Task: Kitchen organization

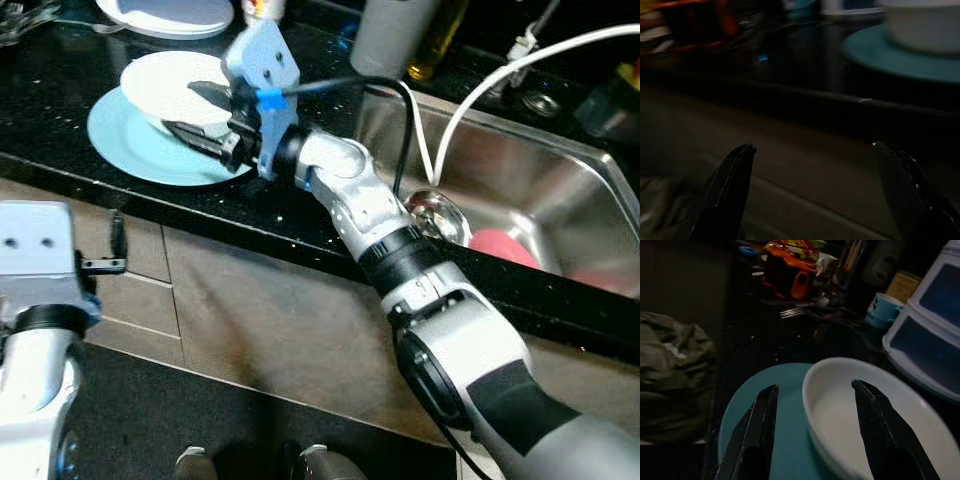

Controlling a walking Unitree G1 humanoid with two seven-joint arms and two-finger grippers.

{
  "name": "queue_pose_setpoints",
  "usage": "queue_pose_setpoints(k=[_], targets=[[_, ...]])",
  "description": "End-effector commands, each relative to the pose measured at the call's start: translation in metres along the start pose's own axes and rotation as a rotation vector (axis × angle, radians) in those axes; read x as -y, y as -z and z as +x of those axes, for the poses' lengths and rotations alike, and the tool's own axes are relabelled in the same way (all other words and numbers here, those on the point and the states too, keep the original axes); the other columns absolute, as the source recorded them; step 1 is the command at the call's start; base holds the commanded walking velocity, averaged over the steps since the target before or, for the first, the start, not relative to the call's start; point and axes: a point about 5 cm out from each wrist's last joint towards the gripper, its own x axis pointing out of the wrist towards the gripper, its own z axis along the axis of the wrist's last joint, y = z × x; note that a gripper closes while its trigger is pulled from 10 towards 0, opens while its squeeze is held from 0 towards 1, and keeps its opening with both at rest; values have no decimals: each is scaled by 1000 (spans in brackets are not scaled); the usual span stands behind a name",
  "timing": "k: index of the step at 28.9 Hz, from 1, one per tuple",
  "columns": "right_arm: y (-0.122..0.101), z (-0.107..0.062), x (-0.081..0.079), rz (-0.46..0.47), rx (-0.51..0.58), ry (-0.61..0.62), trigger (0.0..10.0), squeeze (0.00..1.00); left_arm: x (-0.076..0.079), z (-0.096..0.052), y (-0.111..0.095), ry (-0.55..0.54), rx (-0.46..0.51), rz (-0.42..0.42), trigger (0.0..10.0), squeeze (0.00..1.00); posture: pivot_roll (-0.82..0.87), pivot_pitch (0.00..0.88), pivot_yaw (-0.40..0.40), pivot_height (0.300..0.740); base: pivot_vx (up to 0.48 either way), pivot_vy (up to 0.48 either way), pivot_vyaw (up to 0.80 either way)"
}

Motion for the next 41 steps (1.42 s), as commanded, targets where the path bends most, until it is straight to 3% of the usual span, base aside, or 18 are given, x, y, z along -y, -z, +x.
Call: queue_pose_setpoints(k=[1,7,17,20,25,26,36,41], targets=[[5,-3,5,6,-26,37,10000,0,-2,-2,-3,-7,11,19,10000,0,229,73,-179,740,0,0,731],[15,-5,12,-104,-150,91,10000,0,-9,4,-9,-33,42,49,10000,0,252,37,-185,740,0,0,725],[27,2,1,-142,-275,23,10000,0,-5,9,-11,-28,64,47,10000,0,247,13,-197,740,0,0,122],[35,6,-13,-6,-296,4,10000,0,-5,11,-12,-25,73,49,10000,0,253,0,-202,740,0,0,0],[43,14,-33,38,-324,-6,10000,0,-3,14,-14,-15,85,58,10000,0,265,0,-208,740,0,0,0],[42,19,-37,86,-320,9,10000,0,-3,14,-15,-13,90,63,10000,0,272,0,-213,740,0,0,0],[34,26,-30,125,-304,120,10000,0,-9,11,-16,-27,94,77,10000,0,303,0,-228,740,0,0,0],[41,26,-35,123,-348,162,10000,0,-10,9,-17,-37,95,82,10000,0,327,0,-245,740,0,0,0]])
